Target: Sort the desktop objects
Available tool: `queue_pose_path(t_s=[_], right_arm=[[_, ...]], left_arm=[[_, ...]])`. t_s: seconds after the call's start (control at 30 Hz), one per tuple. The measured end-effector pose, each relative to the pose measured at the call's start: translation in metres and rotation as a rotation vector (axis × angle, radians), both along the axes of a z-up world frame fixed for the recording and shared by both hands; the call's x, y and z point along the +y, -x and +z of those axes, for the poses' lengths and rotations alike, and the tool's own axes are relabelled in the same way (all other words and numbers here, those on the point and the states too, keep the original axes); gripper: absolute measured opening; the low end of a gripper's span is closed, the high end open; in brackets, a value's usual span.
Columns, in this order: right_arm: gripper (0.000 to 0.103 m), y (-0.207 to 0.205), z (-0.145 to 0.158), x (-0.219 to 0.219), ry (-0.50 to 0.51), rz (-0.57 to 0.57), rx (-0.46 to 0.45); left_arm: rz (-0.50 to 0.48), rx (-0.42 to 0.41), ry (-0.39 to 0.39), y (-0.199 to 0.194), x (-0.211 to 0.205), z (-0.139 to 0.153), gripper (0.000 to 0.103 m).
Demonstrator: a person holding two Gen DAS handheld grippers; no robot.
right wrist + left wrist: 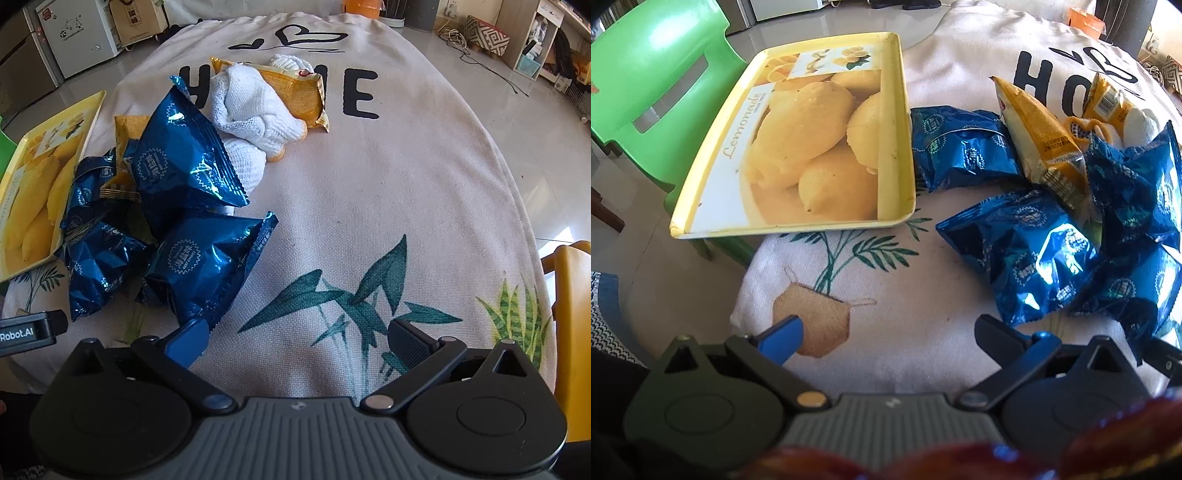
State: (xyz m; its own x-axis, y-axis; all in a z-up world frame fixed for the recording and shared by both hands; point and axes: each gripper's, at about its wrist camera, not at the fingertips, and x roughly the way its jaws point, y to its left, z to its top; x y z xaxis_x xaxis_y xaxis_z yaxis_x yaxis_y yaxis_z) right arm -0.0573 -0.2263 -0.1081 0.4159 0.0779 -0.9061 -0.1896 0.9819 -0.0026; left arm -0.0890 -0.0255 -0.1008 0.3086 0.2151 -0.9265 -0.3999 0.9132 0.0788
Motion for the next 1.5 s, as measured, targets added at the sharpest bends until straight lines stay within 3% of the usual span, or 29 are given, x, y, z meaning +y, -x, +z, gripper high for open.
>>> queue_pose_path(t_s=[0.2, 0.6, 1.13, 1.33, 1.5], right_arm=[[0.103, -0.014, -0.009, 0.003, 0.047, -0.059, -0.014], [0.103, -0.042, -0.011, -0.016, -0.031, -0.212, 0.034], [0.103, -0.059, 0.004, -0.054, -0.099, -0.42, -0.009], [0.103, -0.06, 0.01, -0.064, -0.092, -0.446, -0.029], [0.103, -0.059, 0.017, -0.075, -0.067, -0.407, -0.076]], left_arm=[[-0.013, 0.009, -0.017, -0.022, -0.01, -0.001, 0.103], [-0.069, 0.04, -0.048, -0.062, -0.042, -0.004, 0.103], [-0.126, 0.026, -0.065, -0.126, -0.092, 0.0, 0.102], [-0.163, 0.031, -0.094, -0.138, -0.115, 0.005, 0.102], [-0.2, 0.023, -0.064, -0.131, -0.13, 0.01, 0.103]])
